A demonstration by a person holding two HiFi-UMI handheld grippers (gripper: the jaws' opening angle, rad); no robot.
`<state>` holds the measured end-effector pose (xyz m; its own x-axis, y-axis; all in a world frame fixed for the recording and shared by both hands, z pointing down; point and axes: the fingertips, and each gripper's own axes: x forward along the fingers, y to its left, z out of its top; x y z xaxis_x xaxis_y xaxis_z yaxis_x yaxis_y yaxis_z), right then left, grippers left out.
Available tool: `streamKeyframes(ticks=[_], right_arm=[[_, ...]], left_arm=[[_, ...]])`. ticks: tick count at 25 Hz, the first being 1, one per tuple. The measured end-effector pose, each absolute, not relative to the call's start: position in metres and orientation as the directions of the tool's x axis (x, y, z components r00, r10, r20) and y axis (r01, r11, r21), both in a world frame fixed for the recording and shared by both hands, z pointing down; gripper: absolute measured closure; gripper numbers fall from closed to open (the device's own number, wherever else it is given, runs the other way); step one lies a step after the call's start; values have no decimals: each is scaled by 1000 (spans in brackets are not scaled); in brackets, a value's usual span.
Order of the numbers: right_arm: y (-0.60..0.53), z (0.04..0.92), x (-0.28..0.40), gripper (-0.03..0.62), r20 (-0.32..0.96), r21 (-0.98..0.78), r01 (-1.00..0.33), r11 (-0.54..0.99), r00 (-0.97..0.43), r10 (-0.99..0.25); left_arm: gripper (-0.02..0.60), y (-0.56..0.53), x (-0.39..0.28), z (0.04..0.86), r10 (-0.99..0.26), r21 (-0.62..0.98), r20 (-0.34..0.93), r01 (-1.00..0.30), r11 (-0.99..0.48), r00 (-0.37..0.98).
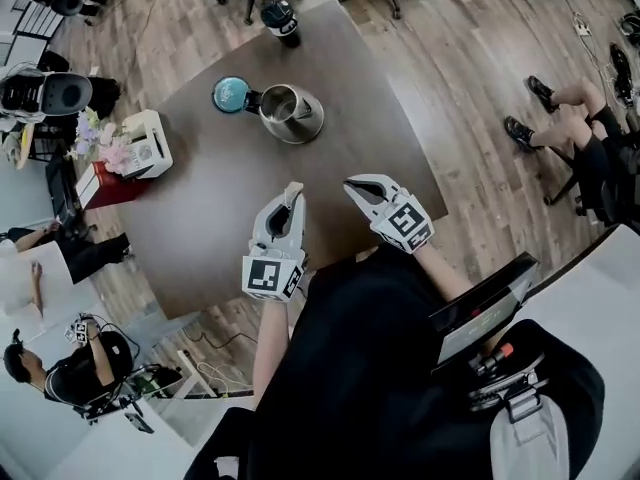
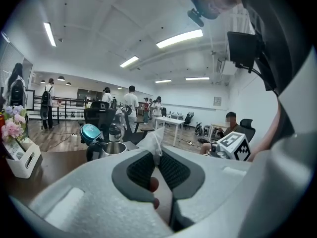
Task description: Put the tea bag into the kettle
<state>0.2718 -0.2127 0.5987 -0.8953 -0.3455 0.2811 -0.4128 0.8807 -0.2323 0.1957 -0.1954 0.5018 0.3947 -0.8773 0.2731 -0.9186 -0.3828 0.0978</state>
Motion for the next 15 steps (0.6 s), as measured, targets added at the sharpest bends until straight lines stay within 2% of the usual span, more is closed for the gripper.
streamKeyframes(ticks=[15], right_arm=[[-224,701,341,586,435,-351,-482,803,-843,-316]], left_arm=[[558,-249,188,500,-892,7,338,-949,-316,300]])
